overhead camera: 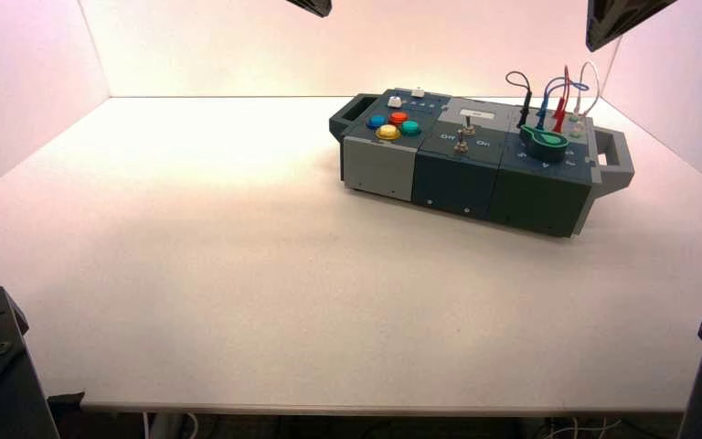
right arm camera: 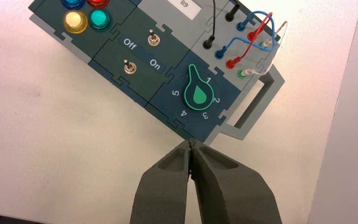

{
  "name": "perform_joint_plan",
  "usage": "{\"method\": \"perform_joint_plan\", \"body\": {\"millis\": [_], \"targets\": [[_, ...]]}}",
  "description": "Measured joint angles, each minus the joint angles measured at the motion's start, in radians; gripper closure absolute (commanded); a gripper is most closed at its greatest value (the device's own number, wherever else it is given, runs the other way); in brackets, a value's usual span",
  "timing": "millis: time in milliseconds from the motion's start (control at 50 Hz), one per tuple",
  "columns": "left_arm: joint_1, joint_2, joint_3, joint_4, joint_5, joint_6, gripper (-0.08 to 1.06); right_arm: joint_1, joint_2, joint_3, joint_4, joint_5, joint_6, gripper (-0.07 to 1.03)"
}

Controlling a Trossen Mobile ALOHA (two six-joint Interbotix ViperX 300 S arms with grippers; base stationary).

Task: Turn the knob to position 5.

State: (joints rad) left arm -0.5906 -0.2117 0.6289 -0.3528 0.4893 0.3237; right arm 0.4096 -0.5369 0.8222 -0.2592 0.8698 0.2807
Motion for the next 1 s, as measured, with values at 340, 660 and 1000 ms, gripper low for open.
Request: {"method": "perform_joint_plan", "body": {"millis": [340,660,1000], "targets": [[0.0,0.0,0.0,-0.002,-0.002,-0.003,1.0,0.002,0.002,0.0,0.0,0.002,-0.002,0.98],[0.0,0.0,0.002,-0.002,-0.002,-0.003,1.0,0.0,0.067,-0.015,0.0,-0.021,0.0,0.98],[0.026,0.057,-0.052,-0.002,0.018,-0.003,1.0,-0.011,0.221,-0.063,-0.002,-0.077,0.005,0.99]]}}
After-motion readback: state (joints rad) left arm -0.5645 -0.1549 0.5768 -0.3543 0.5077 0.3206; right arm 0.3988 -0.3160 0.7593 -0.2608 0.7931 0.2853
